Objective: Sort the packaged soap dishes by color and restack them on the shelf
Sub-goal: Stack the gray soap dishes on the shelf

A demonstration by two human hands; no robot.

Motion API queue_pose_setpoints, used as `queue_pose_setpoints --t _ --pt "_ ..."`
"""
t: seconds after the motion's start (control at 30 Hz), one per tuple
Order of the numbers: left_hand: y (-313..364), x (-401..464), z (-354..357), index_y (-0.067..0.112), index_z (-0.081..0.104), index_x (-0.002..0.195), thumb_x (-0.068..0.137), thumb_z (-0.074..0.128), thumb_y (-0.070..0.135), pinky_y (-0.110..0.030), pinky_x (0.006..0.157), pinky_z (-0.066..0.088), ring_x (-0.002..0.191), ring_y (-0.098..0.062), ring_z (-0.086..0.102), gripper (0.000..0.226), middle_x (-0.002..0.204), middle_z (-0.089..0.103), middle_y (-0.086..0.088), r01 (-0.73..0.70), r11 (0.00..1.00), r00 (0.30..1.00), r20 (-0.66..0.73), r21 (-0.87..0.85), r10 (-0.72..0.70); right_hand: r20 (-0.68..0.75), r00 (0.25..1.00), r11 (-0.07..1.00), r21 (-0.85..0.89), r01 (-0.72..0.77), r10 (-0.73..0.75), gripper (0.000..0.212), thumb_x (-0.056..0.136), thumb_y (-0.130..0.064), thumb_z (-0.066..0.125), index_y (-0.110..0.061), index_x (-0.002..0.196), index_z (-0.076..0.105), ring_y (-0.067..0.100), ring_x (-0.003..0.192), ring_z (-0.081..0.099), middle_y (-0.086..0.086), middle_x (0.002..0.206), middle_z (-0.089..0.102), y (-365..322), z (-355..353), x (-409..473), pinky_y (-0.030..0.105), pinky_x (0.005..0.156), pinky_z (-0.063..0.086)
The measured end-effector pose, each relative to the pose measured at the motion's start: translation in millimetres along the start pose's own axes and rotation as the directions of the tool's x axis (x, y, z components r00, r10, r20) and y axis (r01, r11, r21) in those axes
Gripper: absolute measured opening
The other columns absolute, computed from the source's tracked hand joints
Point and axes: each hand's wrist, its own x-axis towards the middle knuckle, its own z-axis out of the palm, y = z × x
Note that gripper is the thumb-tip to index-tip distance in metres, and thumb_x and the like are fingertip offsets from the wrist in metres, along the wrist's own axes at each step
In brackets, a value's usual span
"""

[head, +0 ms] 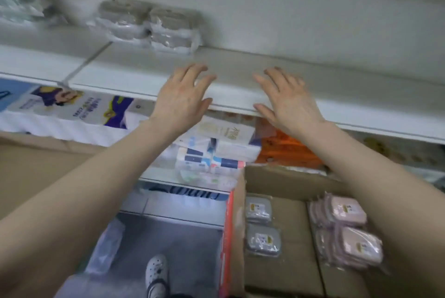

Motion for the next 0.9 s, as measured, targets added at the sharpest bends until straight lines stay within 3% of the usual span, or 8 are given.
queue_pose_setpoints --t 0.1,0.23,0.37,0.43,0.57,0.8,0.9 --pt "66 -34 23 0.008 0.059 0.122 0.085 0.061 0.023 -0.042 0.1 0.041 0.117 -0.036 0.05 0.04 0.127 0.056 -0.016 -0.038 0.996 0.999 0.01 -0.075 0.039 0.012 1.0 0.998 0.058 -0.021 0.02 0.059 0.092 -0.039 0.053 -0.012 0.143 0.043 0.04 0.127 0.046 0.019 0.138 0.049 18 6 -74 0.051 0.104 0.038" --pt "138 -86 60 0.011 0.058 0.123 0.083 0.066 0.024 -0.041 0.099 0.045 0.118 -0.033 0.051 0.043 0.127 0.056 -0.013 -0.019 0.977 0.982 0.177 -0.213 0.058 0.019 1.0 0.988 0.152 -0.015 0.012 0.052 0.092 -0.03 0.056 -0.009 0.139 0.048 0.039 0.124 0.047 0.02 0.134 0.051 26 29 -164 0.05 0.104 0.038" --pt "195 -136 93 0.011 0.059 0.124 0.077 0.068 0.021 -0.034 0.102 0.035 0.116 -0.03 0.051 0.048 0.124 0.056 -0.012 0.031 0.961 0.92 0.385 -0.274 0.08 0.198 0.98 0.979 0.195 -0.062 0.023 0.056 0.086 -0.021 0.066 -0.01 0.139 0.05 0.037 0.122 0.049 0.019 0.132 0.053 20 65 -250 0.05 0.1 0.043" --pt "214 -156 112 0.01 0.058 0.123 0.076 0.068 0.019 -0.039 0.103 0.04 0.116 -0.033 0.051 0.05 0.123 0.056 -0.015 0.051 0.951 0.872 0.478 -0.305 0.107 0.354 0.934 0.968 0.215 -0.133 0.05 0.063 0.081 -0.02 0.074 -0.011 0.138 0.05 0.035 0.119 0.053 0.017 0.132 0.054 13 84 -285 0.048 0.098 0.045" --pt "223 -186 130 0.003 0.06 0.122 0.072 0.071 0.015 -0.046 0.103 0.042 0.118 -0.038 0.051 0.053 0.12 0.058 -0.019 0.04 0.961 0.784 0.605 -0.274 0.14 0.663 0.749 0.928 0.264 -0.264 0.024 0.072 0.084 -0.021 0.069 -0.014 0.147 0.036 0.033 0.131 0.043 0.014 0.145 0.041 -11 121 -330 0.044 0.108 0.037" --pt "220 -202 140 0.0 0.06 0.122 0.086 0.052 0.021 -0.045 0.11 0.033 0.12 -0.038 0.048 0.042 0.12 0.06 -0.02 -0.056 0.969 0.789 0.584 -0.24 0.19 0.815 0.579 0.878 0.293 -0.378 -0.023 0.087 0.081 -0.028 0.074 -0.015 0.152 0.025 0.03 0.144 0.026 0.012 0.154 0.03 -51 192 -353 0.04 0.116 0.026" --pt "220 -204 142 0.003 0.06 0.124 0.087 0.048 0.022 -0.043 0.113 0.03 0.123 -0.037 0.046 0.043 0.122 0.059 -0.018 -0.054 0.973 0.783 0.596 -0.226 0.182 0.833 0.553 0.864 0.268 -0.426 0.015 0.093 0.079 -0.027 0.076 -0.017 0.153 0.021 0.031 0.137 0.034 0.012 0.148 0.035 -61 205 -359 0.04 0.113 0.032"
